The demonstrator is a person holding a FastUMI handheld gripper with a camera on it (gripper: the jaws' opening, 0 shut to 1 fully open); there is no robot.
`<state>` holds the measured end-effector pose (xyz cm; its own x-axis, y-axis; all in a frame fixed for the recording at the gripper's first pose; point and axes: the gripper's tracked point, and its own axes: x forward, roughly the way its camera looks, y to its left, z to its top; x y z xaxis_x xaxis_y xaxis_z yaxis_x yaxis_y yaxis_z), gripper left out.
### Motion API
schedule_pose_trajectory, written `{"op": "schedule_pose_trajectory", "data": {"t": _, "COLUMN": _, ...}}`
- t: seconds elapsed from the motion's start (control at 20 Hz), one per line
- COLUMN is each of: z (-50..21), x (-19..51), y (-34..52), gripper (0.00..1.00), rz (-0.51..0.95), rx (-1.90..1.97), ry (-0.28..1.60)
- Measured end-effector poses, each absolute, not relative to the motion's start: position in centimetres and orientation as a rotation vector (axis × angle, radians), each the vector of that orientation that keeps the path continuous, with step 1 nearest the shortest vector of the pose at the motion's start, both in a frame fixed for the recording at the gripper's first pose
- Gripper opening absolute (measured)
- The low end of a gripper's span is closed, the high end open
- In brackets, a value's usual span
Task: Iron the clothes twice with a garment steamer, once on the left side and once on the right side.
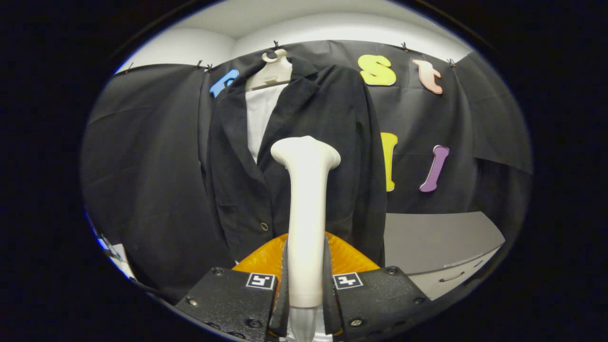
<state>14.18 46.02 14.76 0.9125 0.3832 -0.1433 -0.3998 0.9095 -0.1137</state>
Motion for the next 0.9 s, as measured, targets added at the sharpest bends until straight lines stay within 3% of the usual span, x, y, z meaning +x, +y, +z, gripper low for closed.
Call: {"op": "schedule_pose_trajectory", "data": {"t": 0.9, "z": 4.2, "x": 12.8, "y": 45.0, "gripper": 0.31, "rz": 0.397, "rx": -0.207, "ry": 0.292}}
